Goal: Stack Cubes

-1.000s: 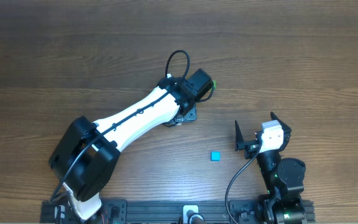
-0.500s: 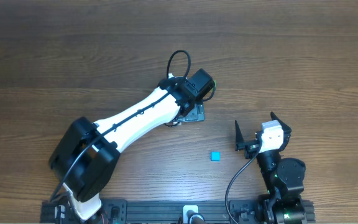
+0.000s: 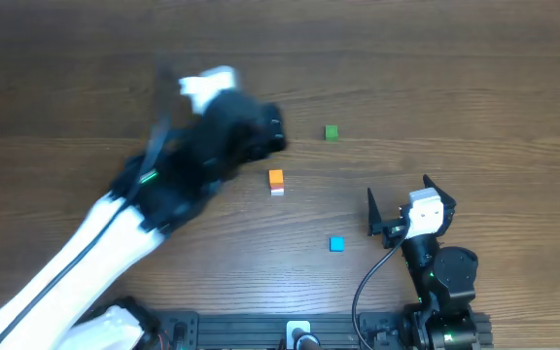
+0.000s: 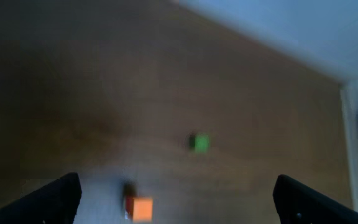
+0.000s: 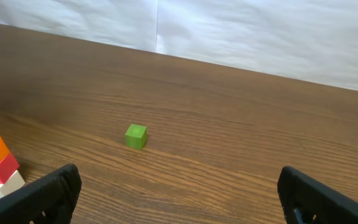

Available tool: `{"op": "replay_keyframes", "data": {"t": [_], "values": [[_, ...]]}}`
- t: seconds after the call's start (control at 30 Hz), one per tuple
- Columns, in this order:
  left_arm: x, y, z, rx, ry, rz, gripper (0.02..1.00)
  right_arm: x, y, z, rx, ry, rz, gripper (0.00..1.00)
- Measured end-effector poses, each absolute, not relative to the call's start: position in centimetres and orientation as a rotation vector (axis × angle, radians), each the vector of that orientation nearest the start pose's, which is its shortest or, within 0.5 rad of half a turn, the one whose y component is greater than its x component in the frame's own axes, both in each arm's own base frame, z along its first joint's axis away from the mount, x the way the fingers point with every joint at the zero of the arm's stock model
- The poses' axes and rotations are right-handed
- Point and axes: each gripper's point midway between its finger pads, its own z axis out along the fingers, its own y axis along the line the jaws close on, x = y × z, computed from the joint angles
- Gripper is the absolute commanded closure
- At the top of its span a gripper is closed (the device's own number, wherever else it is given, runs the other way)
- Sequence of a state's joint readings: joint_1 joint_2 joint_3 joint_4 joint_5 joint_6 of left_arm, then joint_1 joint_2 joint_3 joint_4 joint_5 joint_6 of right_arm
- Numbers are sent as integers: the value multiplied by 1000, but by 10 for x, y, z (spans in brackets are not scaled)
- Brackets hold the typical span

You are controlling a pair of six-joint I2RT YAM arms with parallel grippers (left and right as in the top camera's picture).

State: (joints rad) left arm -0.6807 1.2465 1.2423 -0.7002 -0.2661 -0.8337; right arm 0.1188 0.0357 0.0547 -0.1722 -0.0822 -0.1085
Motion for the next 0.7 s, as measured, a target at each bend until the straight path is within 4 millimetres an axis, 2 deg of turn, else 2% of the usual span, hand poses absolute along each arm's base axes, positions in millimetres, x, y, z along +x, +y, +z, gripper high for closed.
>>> {"op": "replay_keyframes", "data": {"t": [0.1, 0.13, 0.2, 0.27, 0.37, 0.53, 0.7], "values": [[302, -157, 279, -342, 2150, -547, 40, 239, 43, 150, -256, 1705, 78, 12], [295, -137, 275, -352, 2112, -543, 42, 239, 43, 150, -256, 1705, 78, 12], [283, -111, 267, -349, 2062, -538, 42, 239, 43, 150, -256, 1704, 79, 12], [268, -84, 251, -357, 2032, -501, 47, 239, 42, 150, -254, 1705, 76, 12], [249, -57, 233, -353, 1988, -461, 47, 239, 42, 150, -254, 1705, 75, 12], [230, -37, 207, -300, 1938, -415, 34, 239, 42, 150, -253, 1704, 75, 12], [222, -41, 197, -161, 1886, -407, 20, 239, 42, 150, -253, 1704, 75, 12]]}}
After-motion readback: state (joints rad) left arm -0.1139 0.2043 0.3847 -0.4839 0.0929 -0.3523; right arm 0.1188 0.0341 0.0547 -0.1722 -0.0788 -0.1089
